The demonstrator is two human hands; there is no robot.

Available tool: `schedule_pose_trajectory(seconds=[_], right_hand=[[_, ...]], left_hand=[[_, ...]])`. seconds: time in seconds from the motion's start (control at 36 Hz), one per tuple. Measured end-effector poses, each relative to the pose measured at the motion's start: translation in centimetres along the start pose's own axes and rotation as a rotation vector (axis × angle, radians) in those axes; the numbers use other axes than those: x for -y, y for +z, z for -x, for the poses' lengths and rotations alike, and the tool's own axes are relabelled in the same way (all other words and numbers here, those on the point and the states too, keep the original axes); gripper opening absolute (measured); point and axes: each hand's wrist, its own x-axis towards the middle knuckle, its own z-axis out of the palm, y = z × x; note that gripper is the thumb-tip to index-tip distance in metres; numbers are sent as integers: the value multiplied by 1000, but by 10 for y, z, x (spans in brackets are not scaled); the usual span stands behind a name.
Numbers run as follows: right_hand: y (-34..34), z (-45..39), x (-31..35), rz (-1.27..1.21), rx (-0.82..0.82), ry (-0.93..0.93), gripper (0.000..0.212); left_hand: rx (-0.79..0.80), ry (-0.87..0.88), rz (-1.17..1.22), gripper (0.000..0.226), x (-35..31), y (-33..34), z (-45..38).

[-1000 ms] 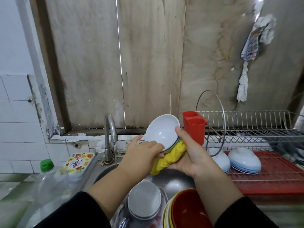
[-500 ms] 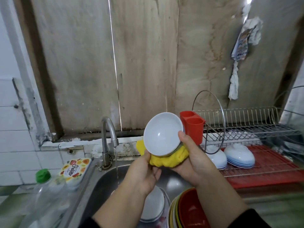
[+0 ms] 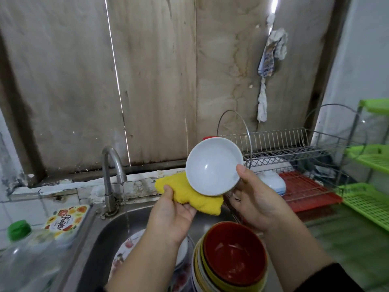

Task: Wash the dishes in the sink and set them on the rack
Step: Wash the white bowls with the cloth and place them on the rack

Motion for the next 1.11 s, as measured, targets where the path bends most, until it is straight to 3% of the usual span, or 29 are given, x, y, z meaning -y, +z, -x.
schedule_pose_trajectory(seconds=[0.06, 0.17, 0.22, 0.44, 0.61, 0.83, 1.06, 1.11], right_hand=[[-13, 7, 4, 4, -6, -2, 51], [-44, 22, 17, -19, 11, -36, 96], [-61, 29, 26, -31, 23, -50, 109], [-121, 54, 70, 3, -7, -108, 103], [-165, 56, 98, 85, -64, -87, 116], [-228, 52, 120, 136, -74, -81, 100], [-279, 31, 137, 267, -177, -86, 39], [-291, 21, 140, 332, -195, -97, 39]], left_hand=[[0, -7, -11, 48, 8, 5, 2], [14, -37, -28, 48, 30, 20, 8], [20, -60, -40, 48, 43, 31, 12], [21, -120, -69, 46, 101, 78, 16], [-17, -145, -32, 48, 145, 109, 6], [-58, -154, -16, 44, 195, 131, -17], [-99, -108, 10, 47, 227, 147, -42], [-120, -95, -5, 48, 233, 151, -49]])
